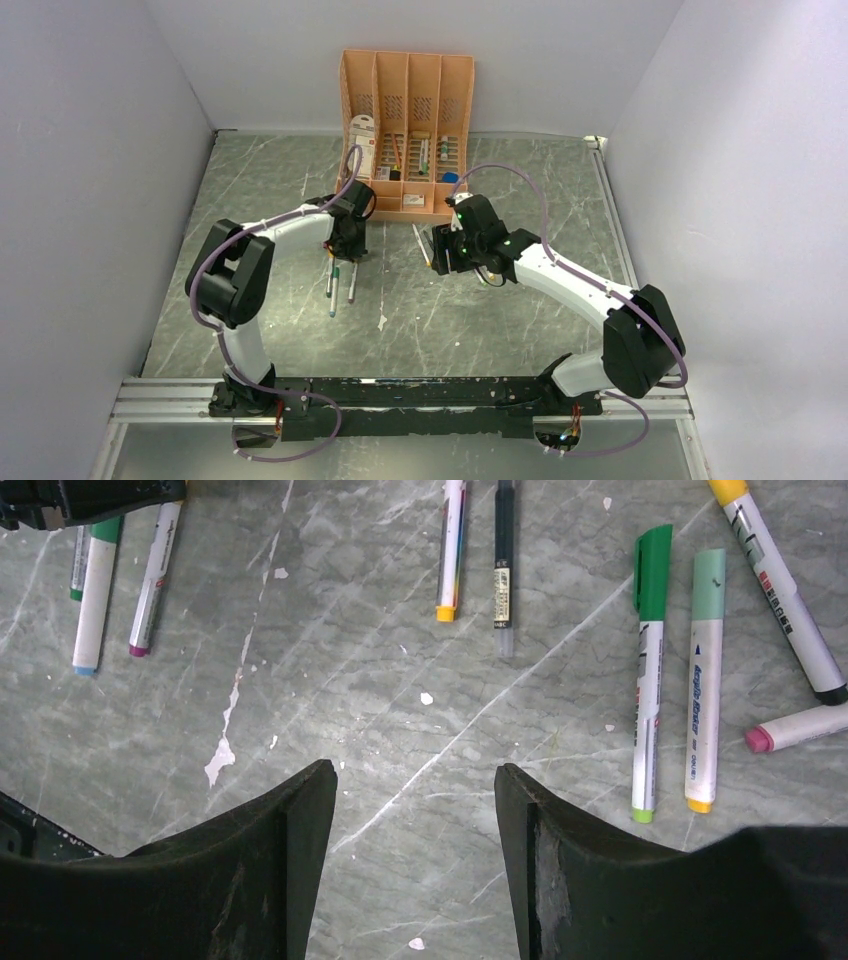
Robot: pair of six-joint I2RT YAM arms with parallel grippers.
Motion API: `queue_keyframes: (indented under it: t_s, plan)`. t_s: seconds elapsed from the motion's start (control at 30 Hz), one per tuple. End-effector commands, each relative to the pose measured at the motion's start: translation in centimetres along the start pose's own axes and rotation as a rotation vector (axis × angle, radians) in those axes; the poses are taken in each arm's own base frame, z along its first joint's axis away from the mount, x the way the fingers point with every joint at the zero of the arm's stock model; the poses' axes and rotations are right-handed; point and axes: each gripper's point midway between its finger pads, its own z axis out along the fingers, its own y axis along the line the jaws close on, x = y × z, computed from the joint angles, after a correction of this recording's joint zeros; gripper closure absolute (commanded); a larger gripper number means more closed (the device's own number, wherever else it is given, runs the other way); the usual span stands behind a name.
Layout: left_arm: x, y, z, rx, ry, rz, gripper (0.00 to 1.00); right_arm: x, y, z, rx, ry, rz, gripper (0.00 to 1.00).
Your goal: Open the pen caps
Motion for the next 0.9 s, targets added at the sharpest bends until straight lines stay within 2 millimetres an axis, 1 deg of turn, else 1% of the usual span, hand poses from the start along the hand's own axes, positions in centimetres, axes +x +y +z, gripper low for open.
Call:
queue_keyframes:
  t_s: [0.0,0.13,0.23,0.3,0.37,0.4,0.47,0.5,0.57,0.6,0.73,0.87]
  plan:
    - [0.0,-1.4,-1.3,0.082,-0.015,0.002,0.86,-0.4,0.5,-0.5,-0.021,-0.028,0.004,0.40]
    - [-1.5,-3.3,-4.6,0.204,-0.079,-0.006,0.87,-0.6,1.0,-0.9,-0.048,-0.036,0.007,0.41]
    - [-2.7,-4.9,-7.5,0.309,-0.131,-0.013,0.87,-0.9,1.6,-1.2,-0.082,-0.048,0.013,0.40]
    - [-3.4,-6.2,-9.7,0.397,-0.170,-0.018,0.87,-1.0,2.4,-1.6,-0.125,-0.063,0.017,0.40]
    - [-4.0,-7.4,-11.8,0.488,-0.208,-0.032,0.88,-1.3,3.3,-2.0,-0.182,-0.087,0.021,0.40]
    - [-4.4,-8.2,-13.3,0.552,-0.240,-0.036,0.88,-1.4,3.9,-2.3,-0.219,-0.100,0.023,0.40]
    - [-4.7,-9.5,-15.2,0.661,-0.275,-0.048,0.87,-1.9,5.2,-3.0,-0.298,-0.134,0.027,0.40]
    - [-4.9,-10.3,-16.7,0.733,-0.297,-0.047,0.87,-2.1,5.8,-3.4,-0.333,-0.152,0.031,0.40]
    - [-5.2,-11.4,-18.6,0.837,-0.345,-0.056,0.88,-2.4,6.9,-4.2,-0.400,-0.188,0.046,0.40]
    - [-5.3,-11.8,-19.5,0.887,-0.369,-0.059,0.87,-3.0,7.6,-4.9,-0.444,-0.222,0.047,0.40]
    - [-4.7,-12.5,-21.1,1.005,-0.411,-0.083,0.87,-4.2,9.6,-6.8,-0.570,-0.295,0.054,0.39]
    - [-4.3,-13.3,-22.5,1.088,-0.433,-0.097,0.87,-5.0,10.2,-7.6,-0.611,-0.337,0.060,0.38]
